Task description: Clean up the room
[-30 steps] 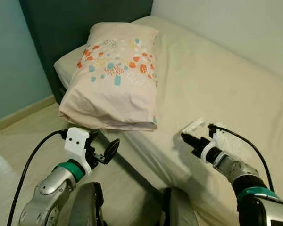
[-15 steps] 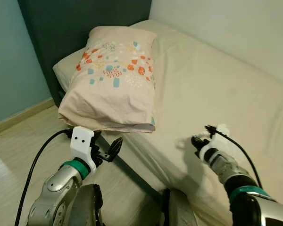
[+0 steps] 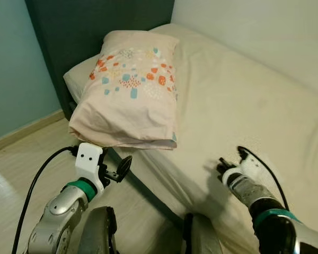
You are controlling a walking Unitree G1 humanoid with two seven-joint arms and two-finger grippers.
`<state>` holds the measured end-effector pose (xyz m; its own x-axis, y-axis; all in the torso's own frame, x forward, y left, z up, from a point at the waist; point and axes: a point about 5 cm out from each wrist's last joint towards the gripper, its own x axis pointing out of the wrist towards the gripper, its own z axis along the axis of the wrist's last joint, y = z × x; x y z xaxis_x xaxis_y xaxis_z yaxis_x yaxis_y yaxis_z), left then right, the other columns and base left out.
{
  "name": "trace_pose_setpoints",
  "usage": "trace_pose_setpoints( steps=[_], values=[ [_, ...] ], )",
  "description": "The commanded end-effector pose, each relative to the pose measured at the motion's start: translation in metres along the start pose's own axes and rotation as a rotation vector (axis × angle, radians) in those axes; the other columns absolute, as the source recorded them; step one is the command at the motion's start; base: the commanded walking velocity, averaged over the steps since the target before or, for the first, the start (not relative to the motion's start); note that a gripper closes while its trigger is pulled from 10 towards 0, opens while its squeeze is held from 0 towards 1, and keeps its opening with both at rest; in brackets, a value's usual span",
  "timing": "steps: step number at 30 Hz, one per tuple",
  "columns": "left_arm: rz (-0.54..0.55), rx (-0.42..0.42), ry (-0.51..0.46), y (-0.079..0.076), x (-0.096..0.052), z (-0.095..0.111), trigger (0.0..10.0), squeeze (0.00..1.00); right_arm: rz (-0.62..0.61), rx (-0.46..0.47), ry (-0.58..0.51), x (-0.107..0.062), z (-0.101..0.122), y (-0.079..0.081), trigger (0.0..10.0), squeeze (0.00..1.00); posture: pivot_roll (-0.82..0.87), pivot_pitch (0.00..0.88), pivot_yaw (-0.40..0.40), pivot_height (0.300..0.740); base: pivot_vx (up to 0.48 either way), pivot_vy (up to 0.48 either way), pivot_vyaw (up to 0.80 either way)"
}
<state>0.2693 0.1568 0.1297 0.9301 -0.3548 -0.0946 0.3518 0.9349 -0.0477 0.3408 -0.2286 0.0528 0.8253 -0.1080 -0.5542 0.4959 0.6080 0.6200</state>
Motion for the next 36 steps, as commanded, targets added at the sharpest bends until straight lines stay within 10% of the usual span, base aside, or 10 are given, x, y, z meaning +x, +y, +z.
trace_pose_setpoints(
  steps=[1,22,29,36],
  values=[
    [0.01,-0.003,0.037,0.001,0.0,-0.007,10.0,0.0,-0.038,0.035,-0.008,-0.001,0.002,-0.009,0.0,0.0,0.21,0.042,-0.064,0.52,0.0,0.0,0.0],
    [0.013,-0.009,0.038,0.001,0.004,-0.006,10.0,0.0,-0.569,0.297,-0.501,-0.046,0.1,-0.103,0.0,0.0,0.2,0.043,-0.056,0.52,0.0,0.0,0.0],
    [0.016,-0.012,0.029,0.001,0.004,-0.005,10.0,0.0,-0.526,0.222,-0.528,-0.046,0.107,-0.095,0.0,0.0,0.2,0.043,-0.056,0.52,0.0,0.0,0.0],
    [0.017,-0.014,0.016,0.001,0.005,-0.003,10.0,0.0,-0.135,-0.049,-0.506,-0.023,0.1,-0.019,0.0,0.0,0.2,0.041,-0.059,0.52,0.0,0.0,0.0]
  ],
)
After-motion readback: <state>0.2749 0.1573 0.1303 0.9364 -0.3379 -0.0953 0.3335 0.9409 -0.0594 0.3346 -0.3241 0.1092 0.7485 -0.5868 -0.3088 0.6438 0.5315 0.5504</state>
